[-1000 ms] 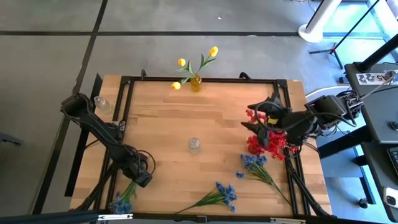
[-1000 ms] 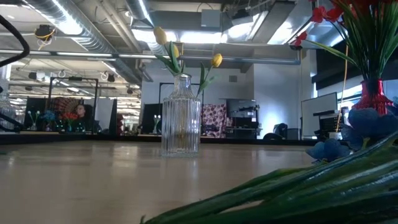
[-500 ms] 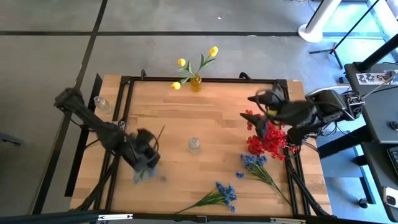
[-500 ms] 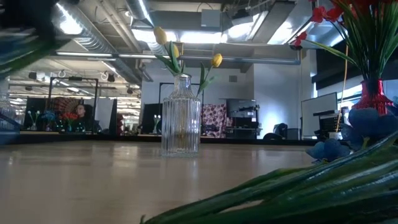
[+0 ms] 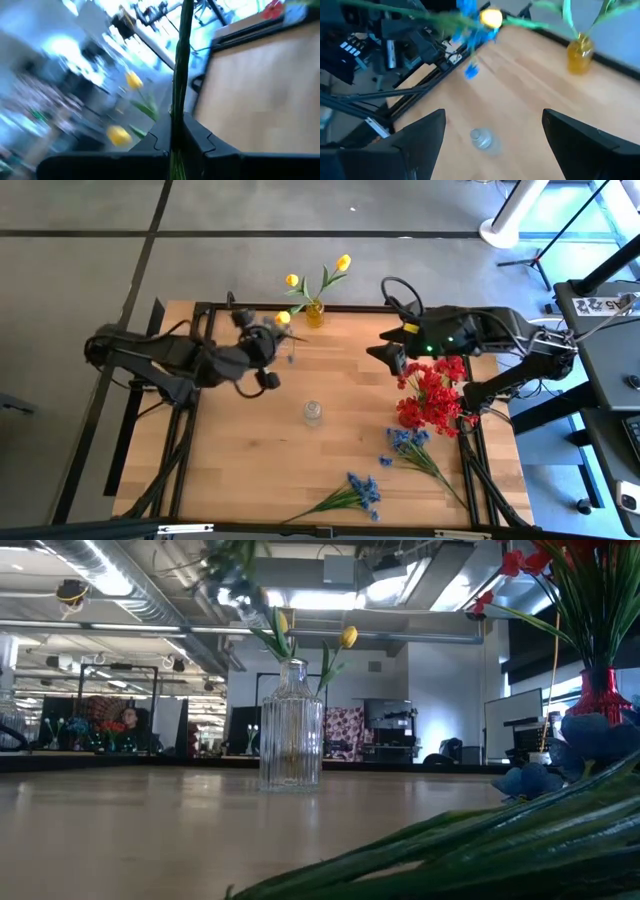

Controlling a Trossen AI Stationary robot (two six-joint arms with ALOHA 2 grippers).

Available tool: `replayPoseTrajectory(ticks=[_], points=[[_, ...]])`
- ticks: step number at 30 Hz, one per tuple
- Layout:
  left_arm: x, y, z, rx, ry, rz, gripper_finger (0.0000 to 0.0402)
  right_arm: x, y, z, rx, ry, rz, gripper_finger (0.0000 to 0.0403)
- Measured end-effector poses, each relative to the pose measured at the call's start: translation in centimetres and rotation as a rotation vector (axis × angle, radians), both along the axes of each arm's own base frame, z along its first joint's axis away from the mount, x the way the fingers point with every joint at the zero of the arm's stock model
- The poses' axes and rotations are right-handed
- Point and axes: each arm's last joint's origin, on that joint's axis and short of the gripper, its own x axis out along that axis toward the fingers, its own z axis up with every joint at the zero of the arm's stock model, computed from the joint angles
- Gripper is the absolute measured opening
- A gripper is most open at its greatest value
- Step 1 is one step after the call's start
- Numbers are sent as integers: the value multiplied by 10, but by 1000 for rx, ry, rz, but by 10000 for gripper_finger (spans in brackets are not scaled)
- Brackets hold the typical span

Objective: Sort flowers into vase by color
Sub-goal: Put the left blue flowers into the transparent vase

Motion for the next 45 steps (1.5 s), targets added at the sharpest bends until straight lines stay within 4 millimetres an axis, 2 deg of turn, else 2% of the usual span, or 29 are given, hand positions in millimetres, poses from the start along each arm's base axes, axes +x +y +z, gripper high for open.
replayPoseTrajectory(ticks=[6, 12, 16, 19, 25, 30, 32, 35, 41, 45], points=[[37, 12, 7, 351, 164, -70, 15, 23, -13, -3, 156, -75, -52, 330], [67, 0, 1, 581, 269, -192, 16, 37, -39, 5, 301, -233, -114, 330], [76, -17, -2, 693, 298, -286, 16, 43, -53, 7, 429, -283, -80, 330], [80, -26, -4, 739, 285, -368, 17, 50, -55, 7, 505, -308, -31, 330], [84, -27, -6, 786, 290, -431, 17, 73, -56, 1, 639, -325, 68, 330], [85, -32, -5, 790, 273, -438, 17, 85, -57, -10, 696, -281, 61, 324], [84, -35, -5, 792, 272, -444, 17, 87, -57, -10, 697, -285, 61, 307], [84, -36, -5, 791, 269, -448, 18, 90, -58, -13, 700, -275, 58, 260], [84, -36, -5, 796, 267, -460, 21, 95, -57, -18, 706, -250, 101, 133], [84, -40, -5, 800, 250, -486, 45, 97, -57, -14, 663, -290, 135, 40]])
